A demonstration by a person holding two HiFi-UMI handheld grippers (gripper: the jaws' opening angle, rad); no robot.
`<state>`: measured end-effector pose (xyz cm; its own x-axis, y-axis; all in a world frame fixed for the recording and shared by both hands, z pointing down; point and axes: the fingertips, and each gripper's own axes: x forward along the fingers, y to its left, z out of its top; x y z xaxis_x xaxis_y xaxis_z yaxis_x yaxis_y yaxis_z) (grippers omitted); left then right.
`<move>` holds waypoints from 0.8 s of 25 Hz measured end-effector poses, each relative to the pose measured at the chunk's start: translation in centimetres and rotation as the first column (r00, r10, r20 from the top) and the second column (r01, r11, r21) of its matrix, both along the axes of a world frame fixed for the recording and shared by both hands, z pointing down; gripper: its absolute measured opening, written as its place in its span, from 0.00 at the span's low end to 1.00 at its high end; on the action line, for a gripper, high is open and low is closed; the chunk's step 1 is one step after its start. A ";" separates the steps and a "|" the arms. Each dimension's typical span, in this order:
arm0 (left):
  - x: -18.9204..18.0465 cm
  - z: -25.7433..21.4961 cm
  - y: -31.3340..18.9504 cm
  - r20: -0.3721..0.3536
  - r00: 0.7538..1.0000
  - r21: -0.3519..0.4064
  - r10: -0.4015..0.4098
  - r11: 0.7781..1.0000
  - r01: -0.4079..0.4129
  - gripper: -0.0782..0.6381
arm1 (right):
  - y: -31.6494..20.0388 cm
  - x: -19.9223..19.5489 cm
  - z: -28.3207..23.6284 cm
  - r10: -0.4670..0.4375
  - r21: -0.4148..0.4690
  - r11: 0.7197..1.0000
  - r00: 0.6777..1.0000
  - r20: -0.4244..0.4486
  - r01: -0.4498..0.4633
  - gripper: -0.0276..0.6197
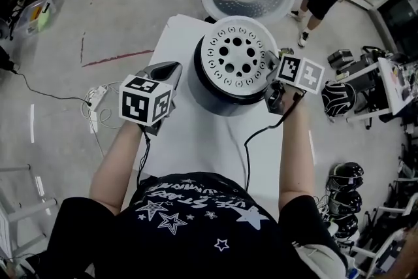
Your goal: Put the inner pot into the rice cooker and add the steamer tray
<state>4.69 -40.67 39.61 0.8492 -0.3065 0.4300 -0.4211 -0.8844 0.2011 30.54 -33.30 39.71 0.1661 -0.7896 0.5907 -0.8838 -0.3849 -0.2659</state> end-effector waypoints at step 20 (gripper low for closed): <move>0.4 1.3 0.4 0.041 0.999 -0.015 0.012 1.000 -0.011 0.12 | 0.0 -0.3 3.0 -0.091 -0.109 0.991 0.982 -0.167 0.073 0.23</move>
